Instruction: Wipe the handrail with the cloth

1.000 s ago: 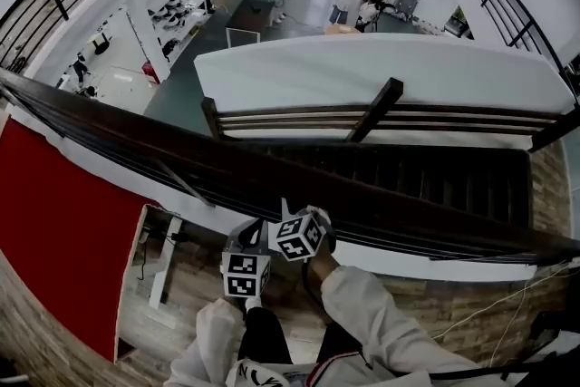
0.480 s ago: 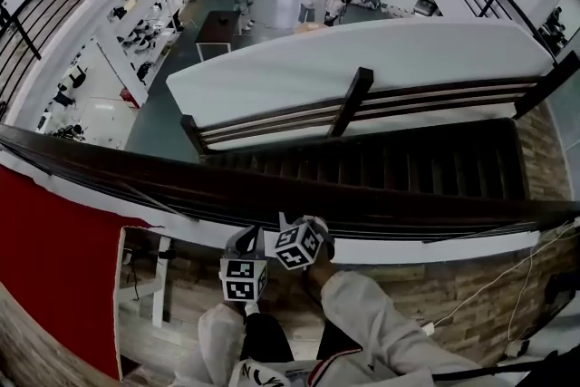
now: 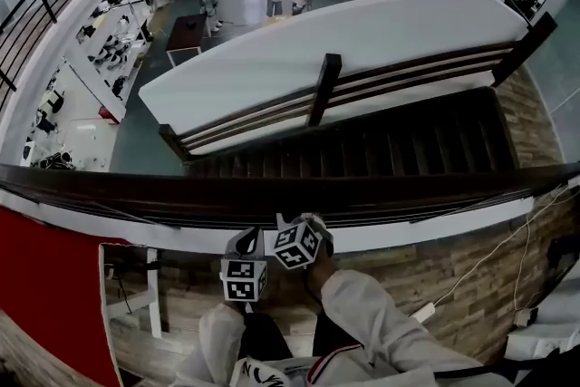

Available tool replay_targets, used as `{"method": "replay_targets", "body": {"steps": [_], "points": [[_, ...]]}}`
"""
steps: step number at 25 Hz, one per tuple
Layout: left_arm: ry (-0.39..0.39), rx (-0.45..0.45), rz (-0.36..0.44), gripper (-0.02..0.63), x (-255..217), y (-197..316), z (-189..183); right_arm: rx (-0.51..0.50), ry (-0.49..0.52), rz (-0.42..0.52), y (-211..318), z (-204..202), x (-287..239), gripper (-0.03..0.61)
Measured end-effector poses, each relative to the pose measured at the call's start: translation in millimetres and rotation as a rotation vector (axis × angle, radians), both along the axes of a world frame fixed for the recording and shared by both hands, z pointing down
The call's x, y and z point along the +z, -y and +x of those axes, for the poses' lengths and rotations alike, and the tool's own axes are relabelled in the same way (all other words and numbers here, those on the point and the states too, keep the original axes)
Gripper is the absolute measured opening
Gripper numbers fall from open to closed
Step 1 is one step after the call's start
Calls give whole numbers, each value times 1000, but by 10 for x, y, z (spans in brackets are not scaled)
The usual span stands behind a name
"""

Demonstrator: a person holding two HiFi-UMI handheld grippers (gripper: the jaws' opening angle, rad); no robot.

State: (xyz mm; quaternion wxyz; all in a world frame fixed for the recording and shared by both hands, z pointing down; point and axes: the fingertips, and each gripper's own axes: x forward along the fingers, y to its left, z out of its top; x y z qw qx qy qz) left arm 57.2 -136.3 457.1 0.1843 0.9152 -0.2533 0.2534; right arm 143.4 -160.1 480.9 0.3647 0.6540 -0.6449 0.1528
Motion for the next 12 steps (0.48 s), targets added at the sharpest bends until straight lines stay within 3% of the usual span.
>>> {"method": "replay_targets", "body": {"steps": [12], "points": [[-7, 93, -14, 3, -26, -438, 775, 76, -1, -8, -545, 749, -5, 91]]}}
